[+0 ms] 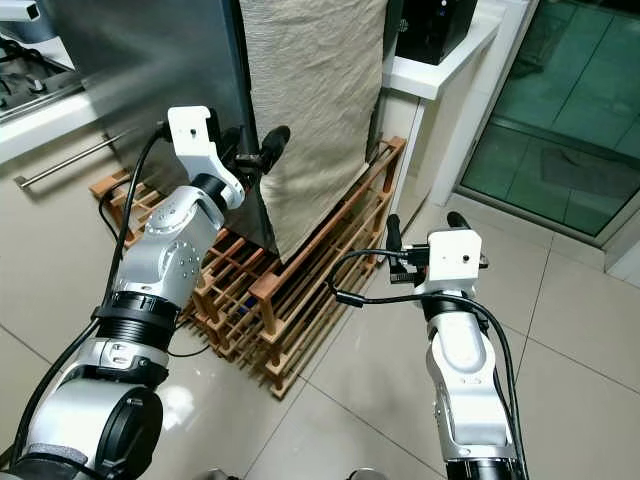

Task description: Restocking fridge

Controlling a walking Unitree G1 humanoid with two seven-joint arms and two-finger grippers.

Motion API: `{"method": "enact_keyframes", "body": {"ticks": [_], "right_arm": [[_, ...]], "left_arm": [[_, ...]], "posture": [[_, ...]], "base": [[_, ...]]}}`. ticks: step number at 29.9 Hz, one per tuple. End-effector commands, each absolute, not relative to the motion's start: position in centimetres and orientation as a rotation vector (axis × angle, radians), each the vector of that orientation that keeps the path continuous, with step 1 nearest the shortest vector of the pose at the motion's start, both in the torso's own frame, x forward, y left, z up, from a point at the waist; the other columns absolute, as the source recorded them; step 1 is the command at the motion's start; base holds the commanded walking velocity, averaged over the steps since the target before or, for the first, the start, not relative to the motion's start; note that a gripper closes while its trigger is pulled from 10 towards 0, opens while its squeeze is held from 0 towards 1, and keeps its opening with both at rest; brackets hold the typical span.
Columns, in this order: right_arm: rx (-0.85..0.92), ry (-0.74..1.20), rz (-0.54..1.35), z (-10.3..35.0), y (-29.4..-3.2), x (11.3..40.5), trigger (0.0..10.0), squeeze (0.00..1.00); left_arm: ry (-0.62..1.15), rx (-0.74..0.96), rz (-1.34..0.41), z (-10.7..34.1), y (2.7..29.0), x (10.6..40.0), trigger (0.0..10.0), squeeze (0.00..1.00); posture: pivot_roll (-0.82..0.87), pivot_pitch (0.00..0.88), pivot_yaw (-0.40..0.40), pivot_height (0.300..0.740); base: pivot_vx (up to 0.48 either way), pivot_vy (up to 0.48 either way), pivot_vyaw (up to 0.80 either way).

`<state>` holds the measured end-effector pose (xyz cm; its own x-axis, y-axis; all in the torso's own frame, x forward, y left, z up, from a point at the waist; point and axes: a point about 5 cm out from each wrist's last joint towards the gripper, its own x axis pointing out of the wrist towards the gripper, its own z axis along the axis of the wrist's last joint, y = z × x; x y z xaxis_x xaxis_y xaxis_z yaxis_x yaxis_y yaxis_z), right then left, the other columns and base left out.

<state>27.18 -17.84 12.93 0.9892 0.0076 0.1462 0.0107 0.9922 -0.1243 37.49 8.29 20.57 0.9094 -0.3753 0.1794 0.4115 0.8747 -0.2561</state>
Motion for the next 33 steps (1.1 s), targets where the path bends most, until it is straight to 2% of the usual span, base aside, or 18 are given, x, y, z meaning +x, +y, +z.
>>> {"method": "enact_keyframes", "body": {"ticks": [1,12,17,23,26,30,33], "right_arm": [[-0.134,-0.154,0.002,13.3,-17.9,27.1,10.0,0.05],[-0.132,-0.151,0.003,13.2,-17.7,27.1,10.0,0.05],[-0.132,-0.145,0.007,13.1,-17.7,27.1,10.0,0.06],[-0.129,-0.130,0.001,12.9,-18.0,27.1,10.0,0.05],[-0.124,-0.114,-0.015,12.6,-18.5,26.9,10.0,0.06],[-0.121,-0.106,-0.020,12.4,-18.7,26.7,10.0,0.06],[-0.123,-0.103,-0.015,12.4,-18.6,26.8,10.0,0.05]], "left_arm": [[-0.144,-0.277,-0.469,21.3,7.1,37.3,10.0,0.00],[-0.140,-0.292,-0.545,21.7,5.5,36.6,10.0,0.00],[-0.097,-0.218,-0.526,20.0,4.7,37.1,10.0,0.00],[-0.076,-0.239,-0.706,19.3,2.0,36.5,10.0,0.00],[-0.127,-0.314,-0.857,20.8,0.0,35.5,10.0,0.00],[-0.163,-0.359,-0.940,21.7,-1.2,34.9,10.0,0.00],[-0.211,-0.447,-1.080,23.0,-3.2,33.5,10.0,0.00]], "posture": [[-0.17,0.041,0.034,0.740],[-0.17,0.043,0.038,0.740],[-0.17,0.046,0.034,0.740],[-0.18,0.043,0.036,0.740],[-0.19,0.040,0.039,0.740],[-0.19,0.039,0.041,0.740],[-0.20,0.033,0.042,0.740]], "base": [[0.000,0.000,0.00],[0.000,0.000,0.00],[0.000,0.000,0.00],[0.000,0.000,0.00],[0.000,0.000,0.00],[0.000,0.000,0.00],[0.000,0.000,0.00]]}}
